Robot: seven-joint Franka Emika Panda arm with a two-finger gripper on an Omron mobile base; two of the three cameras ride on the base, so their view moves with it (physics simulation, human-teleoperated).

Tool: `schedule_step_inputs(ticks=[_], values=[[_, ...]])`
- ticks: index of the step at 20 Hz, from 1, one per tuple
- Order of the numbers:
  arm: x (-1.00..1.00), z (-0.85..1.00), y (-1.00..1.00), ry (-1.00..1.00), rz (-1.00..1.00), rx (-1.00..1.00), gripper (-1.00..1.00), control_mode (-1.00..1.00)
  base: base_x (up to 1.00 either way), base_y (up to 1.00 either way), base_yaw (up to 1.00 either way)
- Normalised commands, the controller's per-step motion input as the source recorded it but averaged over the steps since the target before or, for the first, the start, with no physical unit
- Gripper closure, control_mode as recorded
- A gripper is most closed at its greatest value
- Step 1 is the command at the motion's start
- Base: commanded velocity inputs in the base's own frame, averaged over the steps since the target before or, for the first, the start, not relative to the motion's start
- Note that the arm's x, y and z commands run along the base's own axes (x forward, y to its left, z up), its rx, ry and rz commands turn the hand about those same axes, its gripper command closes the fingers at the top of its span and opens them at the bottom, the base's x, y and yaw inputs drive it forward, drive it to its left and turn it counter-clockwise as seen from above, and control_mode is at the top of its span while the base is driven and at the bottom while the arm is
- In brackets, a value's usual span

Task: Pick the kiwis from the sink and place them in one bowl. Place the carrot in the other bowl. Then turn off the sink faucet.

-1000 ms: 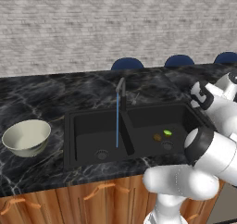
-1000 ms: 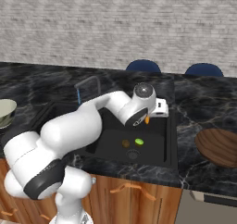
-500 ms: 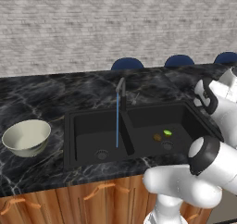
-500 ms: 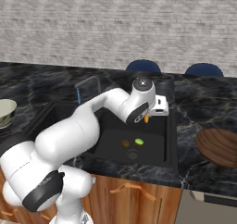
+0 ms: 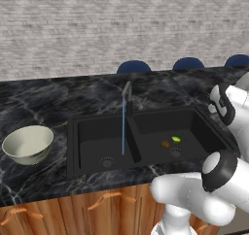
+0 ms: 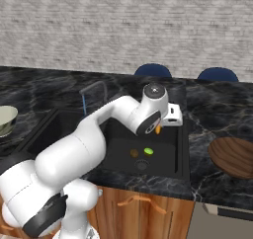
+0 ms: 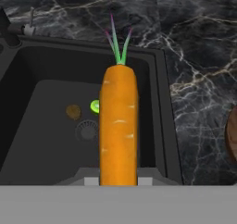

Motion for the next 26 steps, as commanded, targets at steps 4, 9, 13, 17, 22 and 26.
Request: schedule_step_inputs(ticks=[4,9,13,17,22,26], values=[[-0.08,0.0,-0.14,0.0,0.0,0.0,1.0,-1.0,0.0,0.0,0.0],[-0.06,0.0,-0.27,0.01,-0.01,0.0,1.0,-1.0,0.0,0.0,0.0],[-0.1,0.0,-0.28,0.03,-0.01,0.0,1.0,-1.0,0.0,0.0,0.0],[-0.05,0.0,-0.25,0.0,0.0,0.0,1.0,-1.0,0.0,0.0,0.0],[-0.05,0.0,-0.29,0.0,0.0,0.0,1.0,-1.0,0.0,0.0,0.0],[0.0,-0.02,-0.32,0.0,-0.01,0.0,1.0,-1.0,0.0,0.0,0.0]])
